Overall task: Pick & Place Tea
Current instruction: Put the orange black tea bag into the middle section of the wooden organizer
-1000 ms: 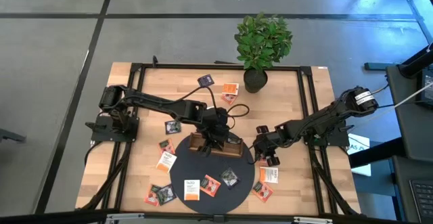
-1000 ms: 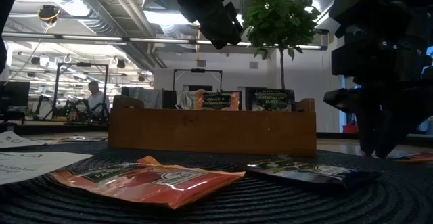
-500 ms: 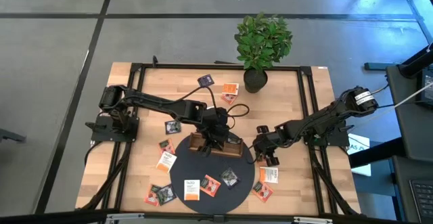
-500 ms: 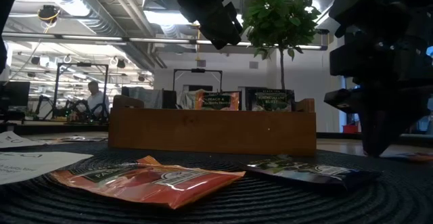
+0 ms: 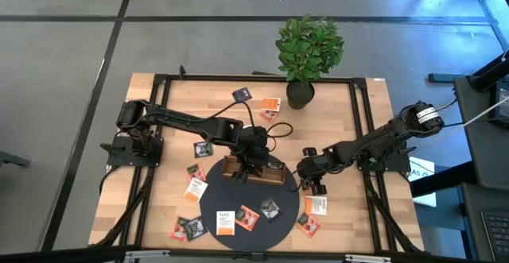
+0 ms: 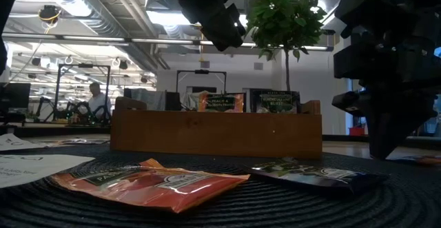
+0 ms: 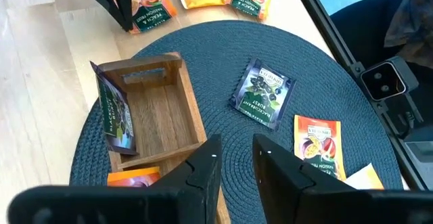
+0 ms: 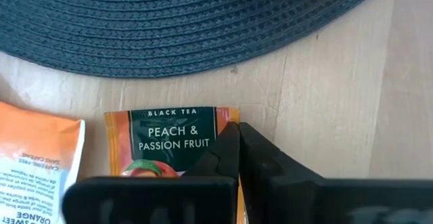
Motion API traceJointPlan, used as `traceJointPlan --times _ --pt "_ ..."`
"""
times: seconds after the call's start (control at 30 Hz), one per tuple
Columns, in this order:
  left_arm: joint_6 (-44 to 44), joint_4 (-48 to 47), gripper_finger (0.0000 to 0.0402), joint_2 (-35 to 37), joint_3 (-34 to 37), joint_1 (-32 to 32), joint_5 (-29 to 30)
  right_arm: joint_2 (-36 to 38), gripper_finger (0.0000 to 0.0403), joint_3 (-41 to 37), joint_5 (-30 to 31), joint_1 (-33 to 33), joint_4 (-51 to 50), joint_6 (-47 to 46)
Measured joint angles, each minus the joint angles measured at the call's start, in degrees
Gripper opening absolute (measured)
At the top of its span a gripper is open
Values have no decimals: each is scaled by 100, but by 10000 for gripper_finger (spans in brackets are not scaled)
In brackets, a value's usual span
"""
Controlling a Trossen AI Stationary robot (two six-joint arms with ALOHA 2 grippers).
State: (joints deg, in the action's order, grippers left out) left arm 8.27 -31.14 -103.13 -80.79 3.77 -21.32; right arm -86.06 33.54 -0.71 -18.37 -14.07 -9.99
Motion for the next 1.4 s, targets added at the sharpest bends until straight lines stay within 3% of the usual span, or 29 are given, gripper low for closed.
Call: traceJointPlan --times 0.27,0.67,0.97,1.4 --pt "0 -5 79 0 0 0 0 -4 45 -9 59 -24 42 108" --pt "0 -39 80 0 0 0 0 152 140 99 52 -16 -52 141" --pt "-1 -38 83 0 0 0 0 343 145 166 -174 -132 -9 427" --pt "-5 -37 83 0 0 0 2 214 145 175 110 -257 52 967"
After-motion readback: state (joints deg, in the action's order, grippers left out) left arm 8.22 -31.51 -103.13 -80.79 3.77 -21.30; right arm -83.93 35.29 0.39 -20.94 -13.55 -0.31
